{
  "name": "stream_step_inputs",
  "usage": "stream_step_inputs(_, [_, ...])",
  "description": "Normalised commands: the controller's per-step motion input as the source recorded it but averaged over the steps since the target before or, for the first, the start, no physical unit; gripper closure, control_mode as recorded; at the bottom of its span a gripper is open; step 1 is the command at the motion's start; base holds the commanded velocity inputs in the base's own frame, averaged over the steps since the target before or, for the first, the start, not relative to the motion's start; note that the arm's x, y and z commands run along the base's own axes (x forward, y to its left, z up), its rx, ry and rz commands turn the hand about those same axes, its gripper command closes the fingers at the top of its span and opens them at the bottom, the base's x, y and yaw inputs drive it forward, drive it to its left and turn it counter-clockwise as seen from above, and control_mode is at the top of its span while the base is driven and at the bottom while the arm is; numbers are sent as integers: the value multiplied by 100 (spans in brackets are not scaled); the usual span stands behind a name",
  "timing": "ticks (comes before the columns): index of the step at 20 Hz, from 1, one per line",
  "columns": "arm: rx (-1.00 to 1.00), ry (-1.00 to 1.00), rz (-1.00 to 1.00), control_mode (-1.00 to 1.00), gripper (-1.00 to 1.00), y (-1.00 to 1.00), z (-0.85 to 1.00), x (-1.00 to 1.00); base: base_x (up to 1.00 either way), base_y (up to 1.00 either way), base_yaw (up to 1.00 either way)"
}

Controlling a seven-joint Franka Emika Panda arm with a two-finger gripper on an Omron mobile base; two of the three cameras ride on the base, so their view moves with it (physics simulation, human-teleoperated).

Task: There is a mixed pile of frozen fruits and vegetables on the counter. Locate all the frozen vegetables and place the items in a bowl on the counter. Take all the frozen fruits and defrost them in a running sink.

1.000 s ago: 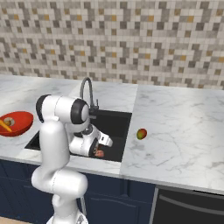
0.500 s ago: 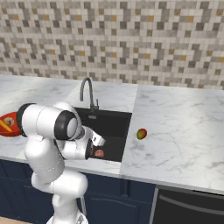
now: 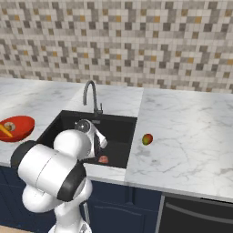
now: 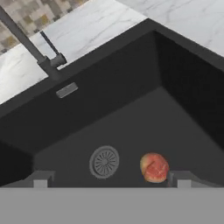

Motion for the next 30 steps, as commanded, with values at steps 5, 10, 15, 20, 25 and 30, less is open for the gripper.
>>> stream_step_inputs(5, [-6, 28, 0, -100, -100, -46, 53, 0, 0, 0, 0])
stream_step_inputs(10, [0, 5, 2, -100, -100, -56, 48, 0, 0, 0, 0])
stream_step_inputs(15, [-4, 7, 4, -100, -100, -47, -7, 0, 0, 0, 0])
stream_step_inputs(20, [-16, 1, 5, -100, -100, -42, -12, -2, 0, 0, 0])
stream_step_inputs(25, [-17, 0, 6, -100, -100, -43, -5, -9, 0, 0, 0])
stream_step_inputs(30, [-9, 0, 6, -100, -100, -53, -25, -17, 0, 0, 0])
